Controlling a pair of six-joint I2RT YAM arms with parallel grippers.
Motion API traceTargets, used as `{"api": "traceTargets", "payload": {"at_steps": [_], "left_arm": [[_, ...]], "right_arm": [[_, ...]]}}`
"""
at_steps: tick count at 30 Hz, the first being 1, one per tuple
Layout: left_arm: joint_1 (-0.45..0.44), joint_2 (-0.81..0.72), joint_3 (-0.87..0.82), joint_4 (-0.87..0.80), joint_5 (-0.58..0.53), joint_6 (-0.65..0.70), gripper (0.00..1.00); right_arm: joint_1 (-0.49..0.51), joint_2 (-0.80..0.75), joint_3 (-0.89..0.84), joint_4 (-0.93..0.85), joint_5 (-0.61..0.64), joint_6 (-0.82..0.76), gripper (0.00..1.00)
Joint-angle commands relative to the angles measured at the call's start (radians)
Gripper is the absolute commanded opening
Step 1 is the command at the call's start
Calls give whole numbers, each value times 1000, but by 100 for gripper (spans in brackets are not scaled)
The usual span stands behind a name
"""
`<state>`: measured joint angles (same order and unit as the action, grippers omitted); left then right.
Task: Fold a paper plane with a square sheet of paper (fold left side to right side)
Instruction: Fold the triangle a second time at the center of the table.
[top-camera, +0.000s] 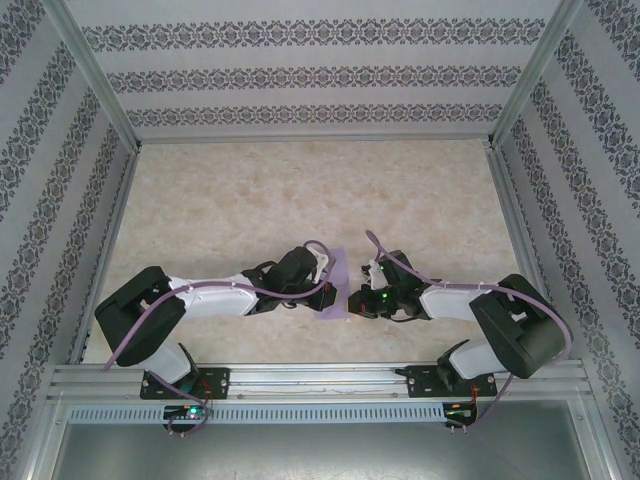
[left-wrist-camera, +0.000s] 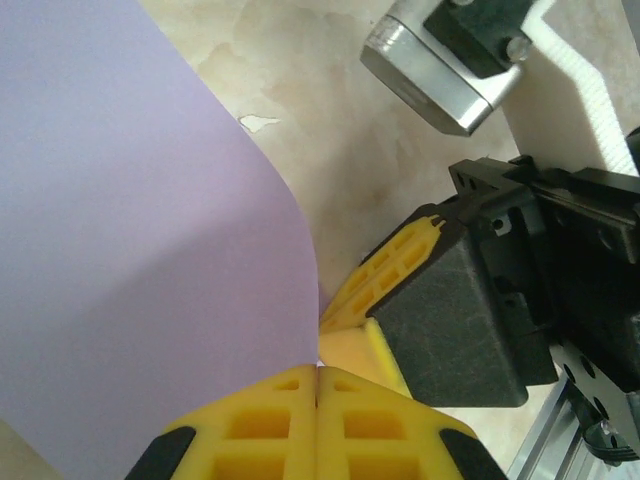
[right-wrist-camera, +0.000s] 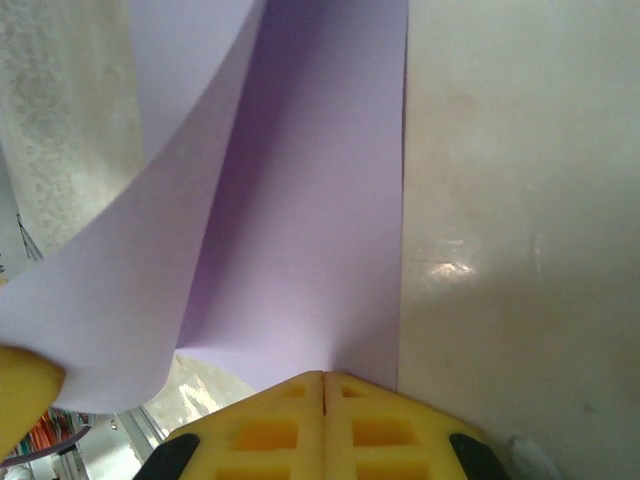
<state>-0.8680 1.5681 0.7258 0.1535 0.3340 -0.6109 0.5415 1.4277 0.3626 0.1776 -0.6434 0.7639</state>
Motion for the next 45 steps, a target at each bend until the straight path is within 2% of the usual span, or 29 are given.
{"api": "traceTargets", "payload": {"at_steps": [1, 8, 18, 45], "left_arm": [[27, 16, -6, 1, 21, -1, 0], [68, 21, -34, 36, 95, 14, 0], [105, 42, -29, 14, 120, 64, 0], [151, 65, 11, -57, 89, 155, 0]], "right_arm": [[12, 30, -2, -31, 50, -12, 0], [12, 47, 2, -66, 59, -34, 0], [13, 54, 9, -79, 53, -43, 0], [13, 71, 10, -90, 54, -50, 0]]}}
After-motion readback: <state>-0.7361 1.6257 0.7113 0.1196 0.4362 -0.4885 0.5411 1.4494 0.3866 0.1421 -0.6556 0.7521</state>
